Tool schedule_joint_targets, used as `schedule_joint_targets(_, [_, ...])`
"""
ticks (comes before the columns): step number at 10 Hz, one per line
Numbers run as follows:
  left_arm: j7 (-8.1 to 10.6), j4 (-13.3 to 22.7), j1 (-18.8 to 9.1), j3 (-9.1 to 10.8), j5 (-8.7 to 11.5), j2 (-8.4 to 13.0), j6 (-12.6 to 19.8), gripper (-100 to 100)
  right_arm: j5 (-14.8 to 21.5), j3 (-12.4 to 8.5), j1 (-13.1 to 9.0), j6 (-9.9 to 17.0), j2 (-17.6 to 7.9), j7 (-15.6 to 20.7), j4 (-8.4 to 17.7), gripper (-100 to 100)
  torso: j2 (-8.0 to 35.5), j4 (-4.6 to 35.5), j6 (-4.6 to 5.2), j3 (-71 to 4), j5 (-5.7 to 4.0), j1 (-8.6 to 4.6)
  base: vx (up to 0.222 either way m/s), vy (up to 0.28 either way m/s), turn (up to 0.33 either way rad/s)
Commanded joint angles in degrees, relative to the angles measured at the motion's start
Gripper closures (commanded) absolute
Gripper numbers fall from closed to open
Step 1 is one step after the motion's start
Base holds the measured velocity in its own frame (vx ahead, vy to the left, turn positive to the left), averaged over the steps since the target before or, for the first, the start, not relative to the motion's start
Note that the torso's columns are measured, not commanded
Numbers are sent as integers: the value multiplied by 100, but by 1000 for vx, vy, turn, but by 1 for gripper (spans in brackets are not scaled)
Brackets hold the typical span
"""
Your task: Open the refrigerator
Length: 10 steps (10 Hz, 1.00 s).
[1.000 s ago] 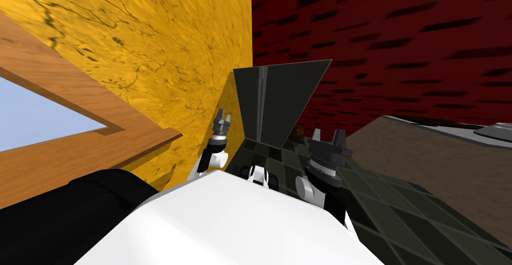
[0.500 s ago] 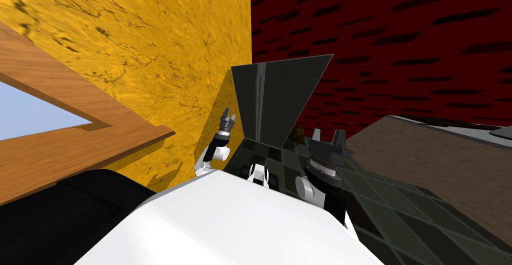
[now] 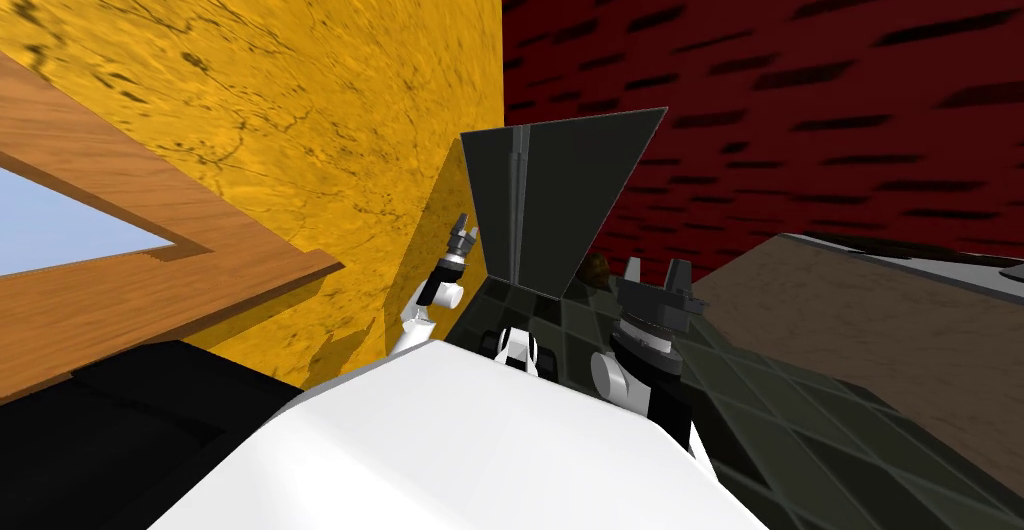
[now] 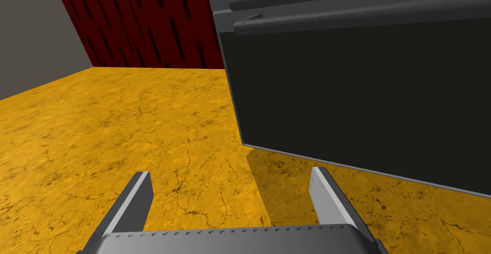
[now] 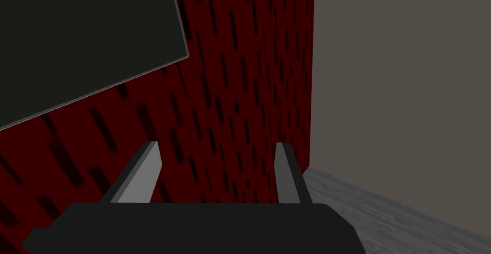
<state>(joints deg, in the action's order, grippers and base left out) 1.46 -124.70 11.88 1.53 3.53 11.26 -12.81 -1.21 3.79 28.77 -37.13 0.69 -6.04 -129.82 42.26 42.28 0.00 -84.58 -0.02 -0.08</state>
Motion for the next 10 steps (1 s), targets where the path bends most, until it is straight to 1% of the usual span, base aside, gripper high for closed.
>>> schedule_joint_targets(1, [220,378,-457,83,127,223,337,-100,0,0,0,0,0,0,0,0,0,0,1,-1,0,6,26,-64,28])
schedule_joint_targets(2, [220,378,-612,83,127,223,337,-100,0,0,0,0,0,0,0,0,2,0,0,1,2,7,30,-55,21])
schedule_joint_targets(3, [362,650,-790,130,208,364,555,-100,0,0,0,0,0,0,0,0,3,1,0,2,2,10,35,-72,41])
schedule_joint_targets(4, [362,650,-982,130,208,364,555,-100,0,0,0,0,0,0,0,0,1,0,0,0,1,5,35,-62,25])
schedule_joint_targets(5, [509,909,-1160,180,290,506,783,-100,0,0,0,0,0,0,0,0,2,0,0,1,2,9,44,-91,38])
schedule_joint_targets(6, [509,936,-1366,180,290,506,783,-100,0,0,0,0,0,0,0,0,-1,0,0,-1,1,1,35,-72,31])
schedule_joint_targets(7, [661,1198,-1568,233,372,647,1020,-100,0,0,0,0,0,0,0,0,3,1,1,1,1,9,44,-77,42])
schedule_joint_targets(8, [661,1234,-1759,233,372,647,1020,-100,0,0,0,0,0,0,0,0,1,0,0,1,3,8,36,-69,24])
schedule_joint_targets(9, [815,1461,-1918,288,454,789,1263,-100,0,0,0,0,0,0,0,0,5,1,0,3,3,11,35,-74,43])
schedule_joint_targets(10, [815,1544,-2104,288,454,789,1263,-100,0,0,0,0,0,0,0,0,4,1,-1,2,3,9,32,-67,28])
